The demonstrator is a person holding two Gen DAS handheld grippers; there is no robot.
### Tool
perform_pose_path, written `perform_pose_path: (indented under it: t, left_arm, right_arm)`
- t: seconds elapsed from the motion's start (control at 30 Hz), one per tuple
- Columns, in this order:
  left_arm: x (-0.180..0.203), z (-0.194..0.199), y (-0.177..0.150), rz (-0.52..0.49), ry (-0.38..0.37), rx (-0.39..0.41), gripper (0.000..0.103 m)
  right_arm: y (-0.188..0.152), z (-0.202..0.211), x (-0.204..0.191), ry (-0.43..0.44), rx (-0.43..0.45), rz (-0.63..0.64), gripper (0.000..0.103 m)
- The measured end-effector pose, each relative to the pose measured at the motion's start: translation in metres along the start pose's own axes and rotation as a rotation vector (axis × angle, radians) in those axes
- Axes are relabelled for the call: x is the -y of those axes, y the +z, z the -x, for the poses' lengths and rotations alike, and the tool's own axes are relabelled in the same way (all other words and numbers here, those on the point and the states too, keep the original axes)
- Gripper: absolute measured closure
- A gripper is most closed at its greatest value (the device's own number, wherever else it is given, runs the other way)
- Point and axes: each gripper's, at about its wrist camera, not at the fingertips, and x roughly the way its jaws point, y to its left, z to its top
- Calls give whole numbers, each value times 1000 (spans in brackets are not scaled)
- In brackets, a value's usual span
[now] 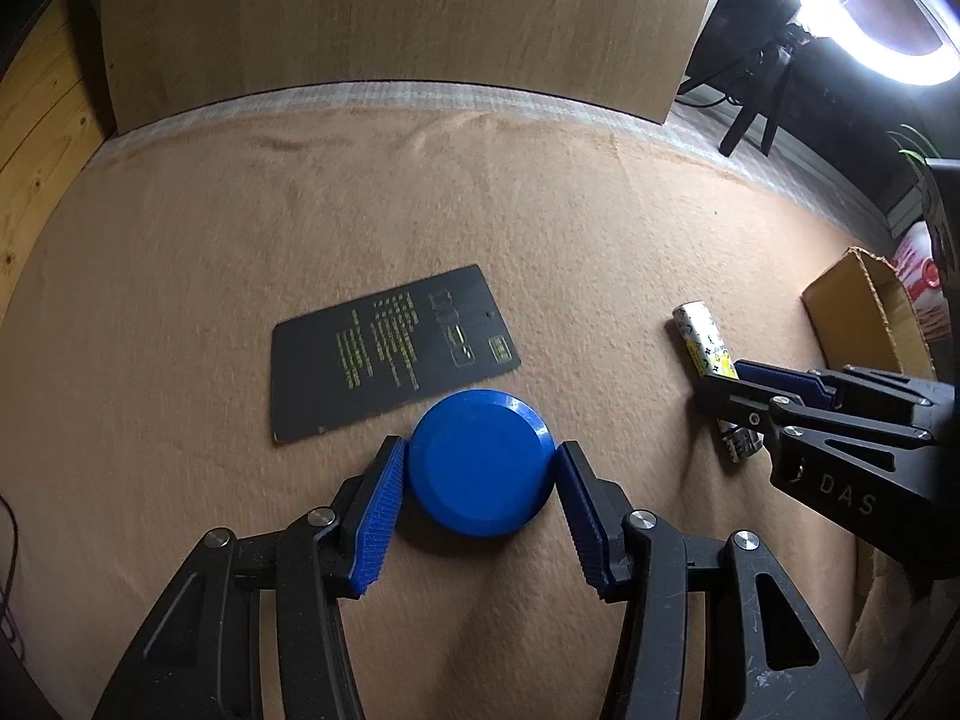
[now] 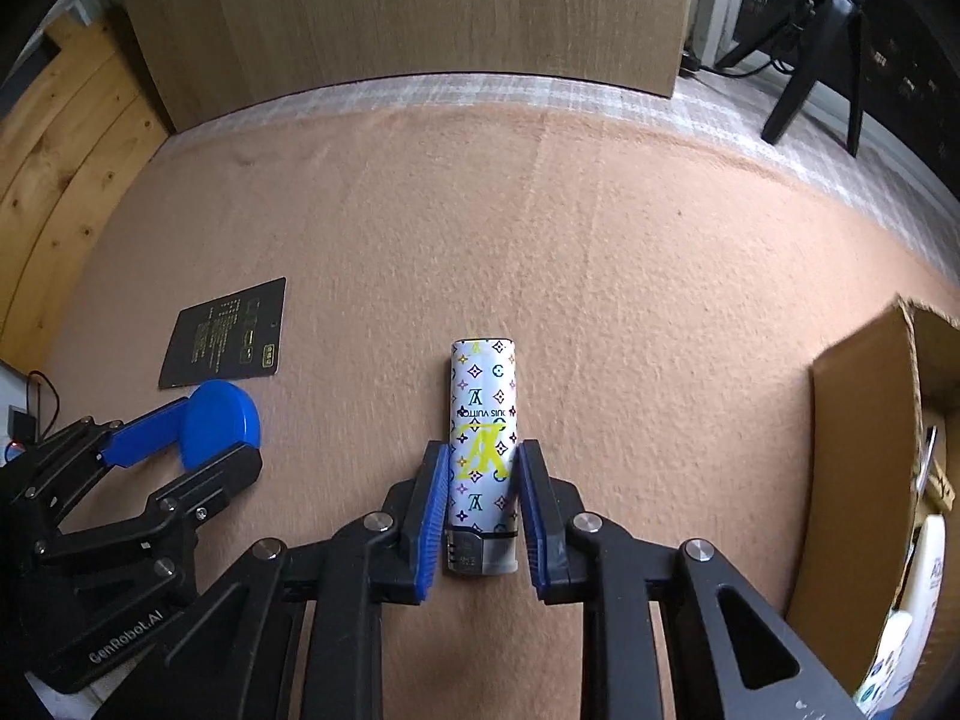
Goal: Organize objects
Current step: 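Carry the blue lid and lighter into the box with both tools and release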
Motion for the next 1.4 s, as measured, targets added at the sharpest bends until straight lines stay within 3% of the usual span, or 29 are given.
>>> perform_pose_path:
  t: [0.2, 0.43, 0.73, 1.03, 1.23, 1.4]
  left_arm:
    - [7, 9, -14, 5, -49, -6, 49]
    - [36, 25, -16, -49, -84, 18, 49]
    - [112, 43, 11, -169, -169, 72, 49]
    - [211, 45, 36, -302, -239, 103, 49]
    - [274, 30, 42, -381, -251, 87, 49]
    - [303, 15, 49, -404, -245, 74, 49]
  right_arm:
    - [-28, 24, 19, 46, 45, -78, 82]
    - [-63, 86, 51, 64, 155, -161, 82]
    - [-96, 146, 109, -52, 264, -246, 82]
    - [-131, 159, 169, -132, 258, -333, 82]
    - [-138, 159, 189, -139, 254, -358, 82]
    - [-140, 157, 197, -135, 247, -361, 82]
